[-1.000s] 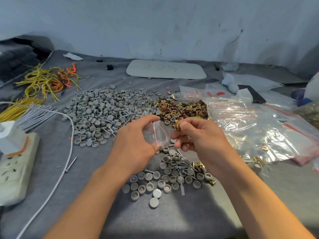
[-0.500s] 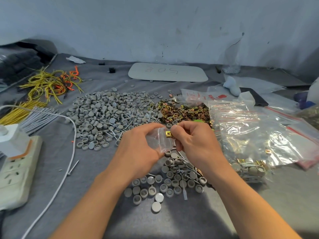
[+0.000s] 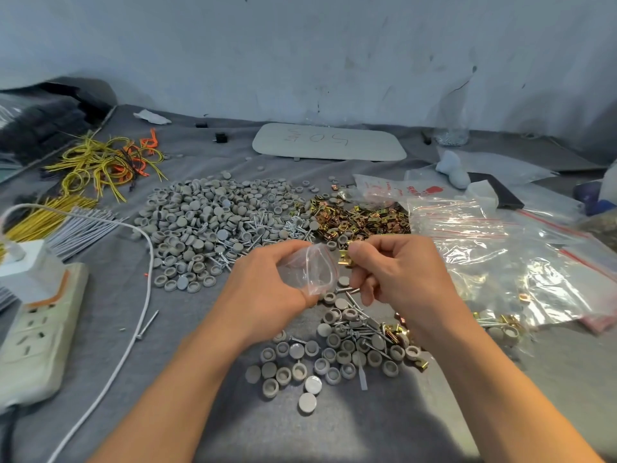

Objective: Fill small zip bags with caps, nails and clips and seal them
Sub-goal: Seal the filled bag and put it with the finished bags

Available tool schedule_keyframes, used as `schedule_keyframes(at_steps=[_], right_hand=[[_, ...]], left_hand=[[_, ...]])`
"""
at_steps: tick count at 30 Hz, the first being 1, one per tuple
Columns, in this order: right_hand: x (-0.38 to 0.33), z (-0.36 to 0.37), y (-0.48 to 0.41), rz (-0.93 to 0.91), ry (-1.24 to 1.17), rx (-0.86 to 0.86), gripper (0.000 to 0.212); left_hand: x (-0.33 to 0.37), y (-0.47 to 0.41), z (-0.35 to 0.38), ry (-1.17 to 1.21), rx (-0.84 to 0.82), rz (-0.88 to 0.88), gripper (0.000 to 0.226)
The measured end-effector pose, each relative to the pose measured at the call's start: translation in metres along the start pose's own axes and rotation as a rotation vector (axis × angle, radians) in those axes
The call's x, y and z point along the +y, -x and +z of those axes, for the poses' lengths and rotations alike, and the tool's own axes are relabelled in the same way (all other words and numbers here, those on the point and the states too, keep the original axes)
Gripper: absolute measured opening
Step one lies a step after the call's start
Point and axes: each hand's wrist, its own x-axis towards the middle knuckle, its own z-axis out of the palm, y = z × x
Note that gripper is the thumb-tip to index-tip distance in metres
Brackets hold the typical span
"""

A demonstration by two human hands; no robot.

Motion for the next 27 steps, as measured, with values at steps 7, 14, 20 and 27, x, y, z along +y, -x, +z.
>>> schedule_keyframes(at_steps=[7,14,20,27], right_hand=[[-0.001,-0.006,0.006,0.092,-0.104,-0.084,0.012],[-0.001,0.002,0.006,0.100,-0.039,-0.150,0.011],[0.002,0.001,0.003,0.035,0.068,-0.086,0.013],[0.007,-0.021,-0.003,-0.008,0.557,0.017,0.020]], left_hand=[[0.002,0.000,-0.001,-0.037,-0.008,0.033,0.047],[0.004,0.002,0.001,-0.032,-0.012,0.027,0.046],[0.002,0.003,0.001,0.006,0.024,-0.033,0.046],[0.003,0.004,-0.002,0.020,0.028,-0.027,0.051]])
